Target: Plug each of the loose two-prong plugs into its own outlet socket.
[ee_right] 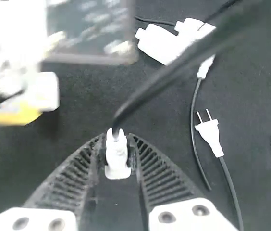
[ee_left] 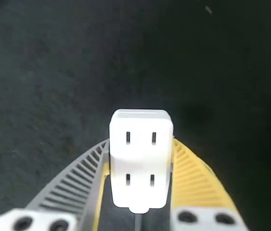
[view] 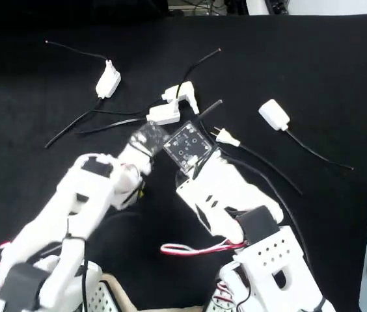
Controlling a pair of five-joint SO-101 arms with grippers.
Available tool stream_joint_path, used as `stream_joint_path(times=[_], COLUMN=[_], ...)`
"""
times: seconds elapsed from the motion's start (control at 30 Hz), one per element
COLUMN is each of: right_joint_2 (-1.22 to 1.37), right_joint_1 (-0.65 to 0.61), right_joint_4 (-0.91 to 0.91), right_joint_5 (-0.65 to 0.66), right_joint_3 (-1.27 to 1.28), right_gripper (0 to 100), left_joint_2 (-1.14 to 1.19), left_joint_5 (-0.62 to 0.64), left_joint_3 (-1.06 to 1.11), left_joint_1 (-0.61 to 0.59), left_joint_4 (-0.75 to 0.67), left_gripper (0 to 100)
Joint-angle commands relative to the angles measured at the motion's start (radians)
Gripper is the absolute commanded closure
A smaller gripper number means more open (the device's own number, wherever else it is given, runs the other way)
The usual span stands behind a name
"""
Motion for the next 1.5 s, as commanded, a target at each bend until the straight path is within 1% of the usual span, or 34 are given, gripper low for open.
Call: stream_joint_path(times=[0.0,0.07,0.1,0.13,0.33,0.43,0.6,0.7,0.83,0.93,1.03,1.13,1.37,1.47], right_joint_2=[-0.021,-0.021,-0.021,-0.021,-0.019,-0.015,-0.012,0.035,0.174,0.294,0.392,0.464,0.576,0.621], right_joint_1=[0.035,0.035,0.035,0.035,0.029,-0.029,-0.141,-0.204,-0.307,-0.339,-0.356,-0.382,-0.39,-0.388], right_joint_4=[-0.018,-0.018,-0.018,-0.018,-0.017,-0.017,-0.023,-0.063,-0.157,-0.256,-0.359,-0.434,-0.571,-0.597], right_joint_5=[-0.008,-0.008,-0.008,-0.008,-0.008,-0.003,-0.011,-0.078,-0.107,-0.109,-0.109,-0.109,-0.112,-0.164], right_joint_3=[-0.015,-0.015,-0.015,-0.015,-0.015,-0.008,-0.008,-0.007,-0.007,-0.013,-0.013,-0.013,-0.007,-0.013], right_gripper=[98.6,98.6,98.6,98.6,98.6,98.6,98.6,98.6,98.6,98.6,98.6,98.6,98.7,98.7], left_joint_2=[-0.11,-0.138,-0.155,-0.178,-0.367,-0.488,-0.71,-0.836,-0.994,-1.097,-1.175,-1.223,-1.247,-1.247], left_joint_5=[-0.064,-0.04,-0.015,0.006,0.021,0.034,0.199,0.276,0.327,0.374,0.399,0.402,0.399,0.399], left_joint_3=[0.071,0.097,0.104,0.105,0.125,0.17,0.288,0.378,0.456,0.499,0.544,0.568,0.584,0.584], left_joint_1=[0.015,0.005,-0.012,-0.025,-0.127,-0.206,-0.317,-0.375,-0.472,-0.539,-0.573,-0.582,-0.582,-0.582], left_joint_4=[-0.005,-0.006,-0.006,-0.006,-0.005,-0.005,-0.005,-0.005,-0.005,-0.005,-0.005,-0.005,-0.005,-0.003], left_gripper=[83,69,65,63,65,65,70,72,73,73,73,73,73,73])
